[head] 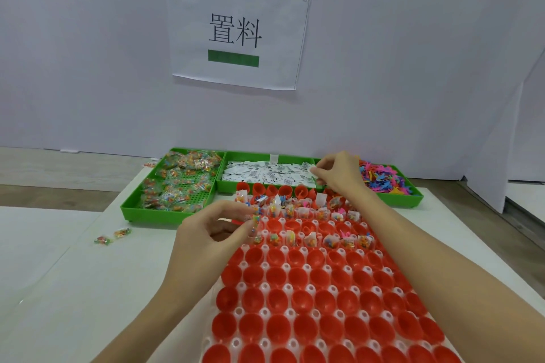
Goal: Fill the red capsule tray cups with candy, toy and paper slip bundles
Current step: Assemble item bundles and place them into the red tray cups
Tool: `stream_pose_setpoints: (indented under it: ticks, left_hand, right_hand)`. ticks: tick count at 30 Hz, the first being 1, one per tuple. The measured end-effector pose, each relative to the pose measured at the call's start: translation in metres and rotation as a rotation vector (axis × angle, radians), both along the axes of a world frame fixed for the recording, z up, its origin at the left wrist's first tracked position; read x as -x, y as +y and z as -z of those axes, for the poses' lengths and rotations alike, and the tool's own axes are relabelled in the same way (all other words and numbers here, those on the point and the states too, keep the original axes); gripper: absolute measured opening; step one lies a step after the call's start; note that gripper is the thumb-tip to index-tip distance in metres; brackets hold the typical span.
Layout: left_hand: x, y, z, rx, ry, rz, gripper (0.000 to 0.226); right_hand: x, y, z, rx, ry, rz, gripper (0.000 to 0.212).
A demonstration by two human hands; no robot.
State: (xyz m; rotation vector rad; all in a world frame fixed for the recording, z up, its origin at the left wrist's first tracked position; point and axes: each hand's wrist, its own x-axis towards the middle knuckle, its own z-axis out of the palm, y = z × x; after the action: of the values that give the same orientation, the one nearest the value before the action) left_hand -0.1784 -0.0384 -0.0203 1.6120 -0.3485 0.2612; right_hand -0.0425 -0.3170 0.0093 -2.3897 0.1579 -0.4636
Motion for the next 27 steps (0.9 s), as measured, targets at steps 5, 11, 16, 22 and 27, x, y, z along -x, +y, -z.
stream_pose_setpoints:
  ticks: [5,11,16,22,27]
  left_hand:
    - [0.003,0.000,-0.007,0.142,0.117,0.028,0.016]
    - [0.006,-0.006,-0.008,0.227,0.225,0.128,0.022]
    - [0.012,-0.009,-0.009,0.145,0.214,0.198,0.023]
    - [0.020,-0.012,-0.013,-0.022,0.193,0.249,0.022]
    - [0.024,-0.017,-0.014,-0.048,0.089,0.184,0.016]
  right_hand:
    - [0.036,0.015,-0.022,-0.260,-0.048,-0.024,0.015]
    - [0.134,0.055,-0.023,-0.548,0.051,-0.331,0.007]
    - [0.180,0.072,-0.005,-0.474,0.047,-0.359,0.008]
    - [0.196,0.072,0.001,-0.302,-0.027,-0.384,0.017]
    - [0.197,0.068,0.003,-0.183,-0.088,-0.376,0.025]
